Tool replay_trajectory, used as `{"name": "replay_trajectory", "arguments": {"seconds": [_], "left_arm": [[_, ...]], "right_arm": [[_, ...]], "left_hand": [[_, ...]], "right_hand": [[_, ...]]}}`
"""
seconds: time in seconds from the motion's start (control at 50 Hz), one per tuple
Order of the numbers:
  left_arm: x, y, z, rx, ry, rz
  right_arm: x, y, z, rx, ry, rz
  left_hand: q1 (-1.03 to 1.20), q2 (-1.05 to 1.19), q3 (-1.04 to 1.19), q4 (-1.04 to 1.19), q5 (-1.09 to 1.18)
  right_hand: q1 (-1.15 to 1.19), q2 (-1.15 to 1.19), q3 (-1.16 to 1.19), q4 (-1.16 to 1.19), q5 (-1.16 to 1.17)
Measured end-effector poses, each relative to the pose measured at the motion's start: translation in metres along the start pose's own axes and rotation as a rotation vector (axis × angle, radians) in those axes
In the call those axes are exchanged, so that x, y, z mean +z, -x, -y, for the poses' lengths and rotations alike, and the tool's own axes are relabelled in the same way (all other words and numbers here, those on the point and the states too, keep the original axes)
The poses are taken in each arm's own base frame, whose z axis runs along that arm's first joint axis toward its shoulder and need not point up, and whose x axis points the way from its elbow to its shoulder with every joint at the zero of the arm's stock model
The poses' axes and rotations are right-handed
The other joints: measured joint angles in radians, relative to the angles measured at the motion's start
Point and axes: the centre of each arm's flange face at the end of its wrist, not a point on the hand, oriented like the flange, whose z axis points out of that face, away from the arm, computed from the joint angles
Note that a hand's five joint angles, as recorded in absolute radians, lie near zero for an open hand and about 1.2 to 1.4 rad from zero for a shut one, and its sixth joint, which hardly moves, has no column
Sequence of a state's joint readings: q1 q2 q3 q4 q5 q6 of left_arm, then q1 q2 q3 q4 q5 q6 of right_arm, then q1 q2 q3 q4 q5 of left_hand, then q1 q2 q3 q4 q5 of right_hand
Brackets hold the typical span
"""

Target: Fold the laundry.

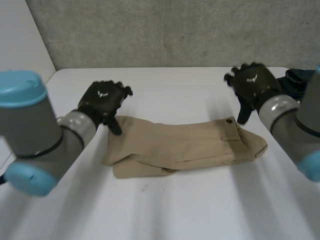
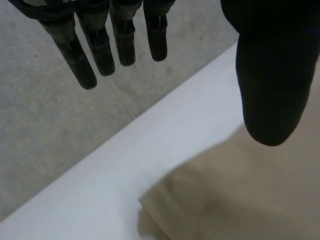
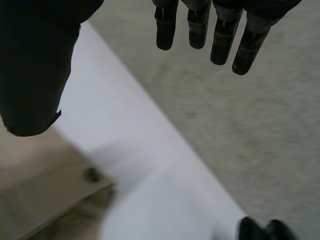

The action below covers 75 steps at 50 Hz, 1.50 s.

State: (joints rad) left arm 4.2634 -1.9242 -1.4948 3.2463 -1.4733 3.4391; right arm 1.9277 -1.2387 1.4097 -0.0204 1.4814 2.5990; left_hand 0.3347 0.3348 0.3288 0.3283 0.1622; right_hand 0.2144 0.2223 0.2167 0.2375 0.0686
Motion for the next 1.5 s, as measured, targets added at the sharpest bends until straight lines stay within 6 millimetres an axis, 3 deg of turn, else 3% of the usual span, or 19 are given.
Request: {"name": "replay_trajectory", "arguments": {"seconds": [0.1,0.2,0.26,0.32,0.34,0.38,0.46,0.48,0.58,0.64,0.68,0.74,0.9,1.06,1.22,1.32,1.38,1.4,1.5], "left_arm": [[-0.032,-0.007,-0.019,-0.009,0.077,-0.018],[-0.041,-0.011,-0.034,-0.015,0.129,-0.032],[-0.036,-0.016,-0.056,-0.023,0.196,-0.049],[-0.027,-0.018,-0.068,-0.027,0.229,-0.056],[-0.025,-0.018,-0.07,-0.028,0.235,-0.057],[-0.02,-0.018,-0.075,-0.029,0.244,-0.059],[-0.008,-0.02,-0.084,-0.023,0.257,-0.064],[-0.005,-0.02,-0.085,-0.015,0.254,-0.065],[0.003,-0.02,-0.085,0.028,0.227,-0.064],[0.005,-0.019,-0.083,0.056,0.203,-0.058],[0.007,-0.018,-0.081,0.084,0.182,-0.051],[0.008,-0.016,-0.079,0.11,0.167,-0.042],[-0.002,-0.002,-0.042,0.154,0.086,0.033],[-0.064,0.023,0.064,0.169,-0.161,0.156],[-0.118,0.037,0.127,0.176,-0.321,0.215],[-0.12,0.038,0.132,0.177,-0.31,0.209],[-0.107,0.036,0.124,0.176,-0.266,0.192],[-0.088,0.035,0.111,0.176,-0.211,0.169],[-0.045,0.032,0.087,0.176,-0.126,0.137]], "right_arm": [[-0.032,0.018,-0.01,0.009,0.092,0.184],[-0.041,0.028,-0.021,0.026,0.151,0.273],[-0.033,0.039,-0.04,0.036,0.185,0.311],[-0.032,0.04,-0.042,0.036,0.186,0.312],[-0.018,0.049,-0.058,0.033,0.186,0.309],[-0.013,0.052,-0.063,0.03,0.184,0.305],[0.001,0.058,-0.078,0.009,0.177,0.283],[0.004,0.059,-0.081,0.001,0.174,0.274],[0.012,0.057,-0.083,-0.021,0.151,0.234],[0.014,0.054,-0.081,-0.027,0.141,0.22],[0.014,0.052,-0.08,-0.03,0.134,0.213],[0.013,0.048,-0.076,-0.032,0.126,0.202],[-0.002,0.029,-0.045,-0.052,0.097,0.174],[-0.06,-0.025,0.047,-0.174,0.01,0.094],[-0.109,-0.065,0.109,-0.233,-0.126,-0.05],[-0.111,-0.067,0.109,-0.231,-0.112,-0.048],[-0.1,-0.064,0.099,-0.221,-0.072,-0.018],[-0.084,-0.058,0.086,-0.209,-0.026,0.018],[-0.05,-0.05,0.064,-0.19,0.036,0.065]], "left_hand": [[0.049,0.05,0.055,0.055,0.053],[0.063,0.066,0.073,0.073,0.071],[0.063,0.066,0.073,0.072,0.071],[0.063,0.066,0.073,0.072,0.071],[0.063,0.066,0.073,0.072,0.071],[0.063,0.066,0.073,0.073,0.071],[0.104,0.103,0.11,0.112,0.107],[0.143,0.14,0.142,0.144,0.139],[0.436,0.455,0.451,0.453,0.438],[0.544,0.569,0.572,0.575,0.558],[0.769,0.803,0.797,0.805,0.787],[0.795,0.853,0.85,0.862,0.834],[0.795,0.86,0.855,0.869,0.834],[0.796,0.861,0.857,0.869,0.837],[0.796,0.862,0.858,0.869,0.837],[0.796,0.863,0.858,0.869,0.837],[0.796,0.863,0.859,0.869,0.837],[0.796,0.864,0.861,0.869,0.837],[0.796,0.864,0.861,0.87,0.837]], "right_hand": [[0.0,0.0,0.015,0.0,0.002],[0.0,0.003,0.025,0.0,0.002],[0.061,0.072,0.081,0.055,0.053],[0.061,0.072,0.081,0.055,0.053],[0.109,0.115,0.13,0.107,0.095],[0.129,0.128,0.147,0.124,0.112],[0.268,0.291,0.302,0.271,0.245],[0.448,0.497,0.498,0.477,0.445],[0.719,0.932,0.931,0.913,0.839],[0.731,0.957,0.962,0.945,0.874],[0.745,0.957,0.965,0.949,0.89],[0.75,0.957,0.965,0.949,0.898],[0.75,0.957,0.965,0.949,0.907],[0.803,0.957,0.965,0.952,0.914],[0.803,0.957,0.965,0.952,0.914],[0.803,0.957,0.965,0.952,0.914],[0.803,0.957,0.965,0.952,0.914],[0.803,0.957,0.965,0.952,0.914],[0.803,0.957,0.965,0.952,0.914]]}}
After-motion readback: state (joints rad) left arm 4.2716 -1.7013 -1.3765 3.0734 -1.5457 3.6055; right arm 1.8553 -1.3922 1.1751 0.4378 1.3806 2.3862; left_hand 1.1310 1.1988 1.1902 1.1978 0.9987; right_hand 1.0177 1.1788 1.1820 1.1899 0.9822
